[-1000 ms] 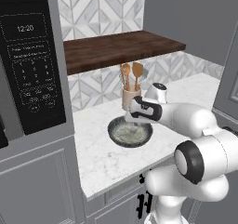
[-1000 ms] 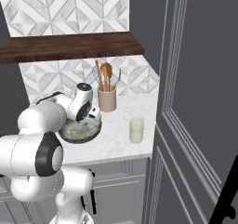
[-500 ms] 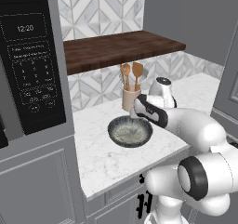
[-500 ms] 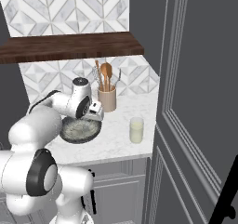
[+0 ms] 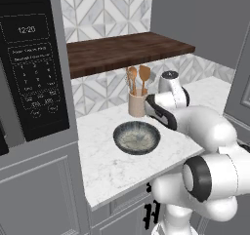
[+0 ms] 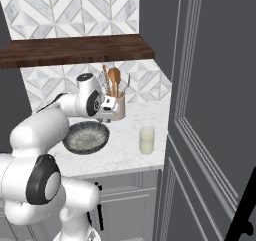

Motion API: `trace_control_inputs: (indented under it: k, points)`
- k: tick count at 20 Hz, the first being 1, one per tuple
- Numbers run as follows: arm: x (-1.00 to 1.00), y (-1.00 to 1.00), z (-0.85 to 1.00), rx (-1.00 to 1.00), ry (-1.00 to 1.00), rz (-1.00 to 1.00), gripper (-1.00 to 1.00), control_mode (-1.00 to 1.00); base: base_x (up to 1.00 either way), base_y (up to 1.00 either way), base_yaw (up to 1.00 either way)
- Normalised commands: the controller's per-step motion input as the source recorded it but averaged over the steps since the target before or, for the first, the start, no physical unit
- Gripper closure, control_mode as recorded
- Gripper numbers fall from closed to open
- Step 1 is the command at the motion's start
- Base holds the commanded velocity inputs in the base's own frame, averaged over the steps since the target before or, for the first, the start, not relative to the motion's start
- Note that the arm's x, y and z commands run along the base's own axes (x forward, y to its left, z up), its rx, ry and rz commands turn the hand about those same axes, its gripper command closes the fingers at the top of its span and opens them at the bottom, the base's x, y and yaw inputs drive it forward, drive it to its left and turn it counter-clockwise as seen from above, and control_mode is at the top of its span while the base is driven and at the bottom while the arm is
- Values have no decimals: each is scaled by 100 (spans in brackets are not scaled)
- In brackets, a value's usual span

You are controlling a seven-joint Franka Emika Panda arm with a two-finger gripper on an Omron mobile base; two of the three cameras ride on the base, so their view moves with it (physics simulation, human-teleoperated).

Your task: Grab a lemon wedge from the fridge and one ice cube from the ice bowl, and put them in the glass of lemonade.

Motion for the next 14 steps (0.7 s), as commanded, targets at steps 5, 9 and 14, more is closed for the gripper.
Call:
trace_control_inputs:
  k: [5, 9, 14]
  points:
    - [35, -100, 0, 0, 2, -8, 100, -100, 0, 0, 0]
    - [1, -89, -21, 3, 0, -8, 100, -100, 0, 0, 0]
    - [0, -63, -14, 6, -5, -6, 100, -100, 0, 0, 0]
